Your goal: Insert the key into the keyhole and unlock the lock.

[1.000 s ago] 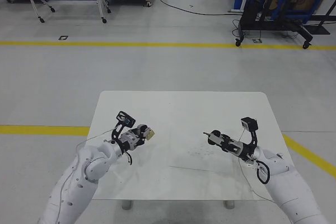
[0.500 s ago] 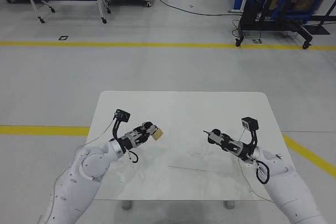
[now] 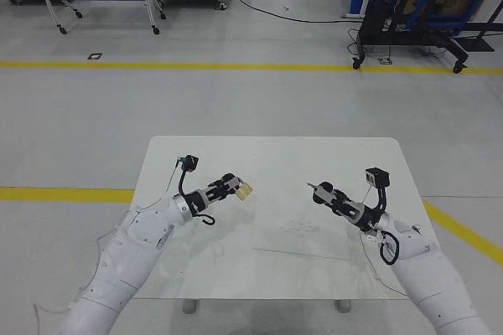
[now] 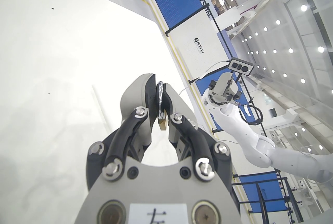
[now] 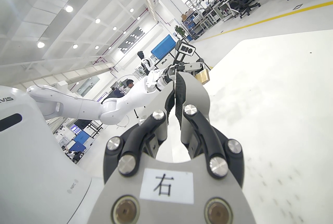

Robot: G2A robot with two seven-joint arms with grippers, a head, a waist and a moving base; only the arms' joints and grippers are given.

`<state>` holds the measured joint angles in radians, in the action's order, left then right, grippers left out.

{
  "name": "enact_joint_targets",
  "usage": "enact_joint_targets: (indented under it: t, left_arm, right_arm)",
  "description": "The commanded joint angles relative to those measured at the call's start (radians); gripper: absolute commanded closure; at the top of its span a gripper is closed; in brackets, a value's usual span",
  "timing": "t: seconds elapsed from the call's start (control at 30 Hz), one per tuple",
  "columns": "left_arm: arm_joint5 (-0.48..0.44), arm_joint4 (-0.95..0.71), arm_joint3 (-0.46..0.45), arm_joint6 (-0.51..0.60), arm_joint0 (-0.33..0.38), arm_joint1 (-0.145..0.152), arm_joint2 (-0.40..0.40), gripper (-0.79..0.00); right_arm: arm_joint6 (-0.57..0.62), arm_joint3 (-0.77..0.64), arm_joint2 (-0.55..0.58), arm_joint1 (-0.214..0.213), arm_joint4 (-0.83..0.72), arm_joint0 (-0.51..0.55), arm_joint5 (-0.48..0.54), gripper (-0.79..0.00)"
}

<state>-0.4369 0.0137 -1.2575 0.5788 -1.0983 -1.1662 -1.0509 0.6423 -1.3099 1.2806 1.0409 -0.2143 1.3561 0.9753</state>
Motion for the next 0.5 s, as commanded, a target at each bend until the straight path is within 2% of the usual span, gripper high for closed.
enact_joint_targets:
  t: [0.0,0.1,0.17,0.23,0.4,0.47]
  left_arm:
    - [0.014,-0.019,0.000,0.005,-0.006,-0.001,0.004,0.000]
    - [0.108,-0.236,0.040,0.090,0.014,-0.014,0.002,0.000]
    - [0.184,-0.423,0.103,0.188,0.054,-0.026,0.003,0.000]
    - [0.248,-0.541,0.180,0.267,0.107,-0.040,0.014,0.000]
    - [0.362,-0.689,0.353,0.349,0.229,-0.094,0.100,0.000]
    - [0.427,-0.768,0.418,0.402,0.272,-0.119,0.128,0.000]
  right_arm:
    - [0.000,0.000,0.000,0.000,0.000,0.000,0.000,0.000]
    - [-0.026,-0.020,-0.009,0.004,0.012,-0.002,-0.033,0.000]
    - [-0.059,-0.027,-0.019,0.009,0.028,-0.013,-0.058,0.000]
    - [-0.100,-0.030,-0.032,0.016,0.083,-0.034,-0.102,0.000]
    - [-0.335,-0.049,-0.056,0.040,0.320,-0.084,-0.280,0.000]
    - [-0.380,-0.073,-0.080,0.049,0.367,-0.097,-0.320,0.000]
